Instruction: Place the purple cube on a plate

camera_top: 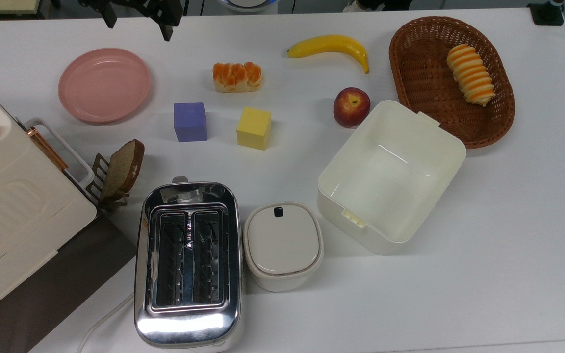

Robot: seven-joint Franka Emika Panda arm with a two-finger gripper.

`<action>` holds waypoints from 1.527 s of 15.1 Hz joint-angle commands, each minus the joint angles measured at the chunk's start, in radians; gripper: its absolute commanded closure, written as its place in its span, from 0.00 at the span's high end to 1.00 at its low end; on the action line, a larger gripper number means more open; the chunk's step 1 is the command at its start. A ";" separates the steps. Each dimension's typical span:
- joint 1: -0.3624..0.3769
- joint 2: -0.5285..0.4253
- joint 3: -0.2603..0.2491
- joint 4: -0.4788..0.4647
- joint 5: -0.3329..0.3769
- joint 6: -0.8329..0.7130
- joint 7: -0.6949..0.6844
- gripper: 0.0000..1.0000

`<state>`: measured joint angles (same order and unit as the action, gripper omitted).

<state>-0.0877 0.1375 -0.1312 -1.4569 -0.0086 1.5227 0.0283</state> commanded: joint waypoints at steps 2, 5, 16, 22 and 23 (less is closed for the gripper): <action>0.017 -0.016 -0.007 -0.025 0.007 0.017 -0.008 1.00; 0.016 -0.016 -0.007 -0.025 0.009 0.017 -0.010 1.00; 0.016 -0.006 -0.007 -0.023 0.006 0.027 -0.013 1.00; 0.029 0.016 -0.007 -0.023 -0.001 0.057 -0.008 1.00; 0.029 0.017 -0.005 -0.023 -0.001 0.057 -0.010 1.00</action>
<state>-0.0752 0.1691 -0.1301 -1.4569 -0.0086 1.5537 0.0280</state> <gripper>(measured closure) 0.000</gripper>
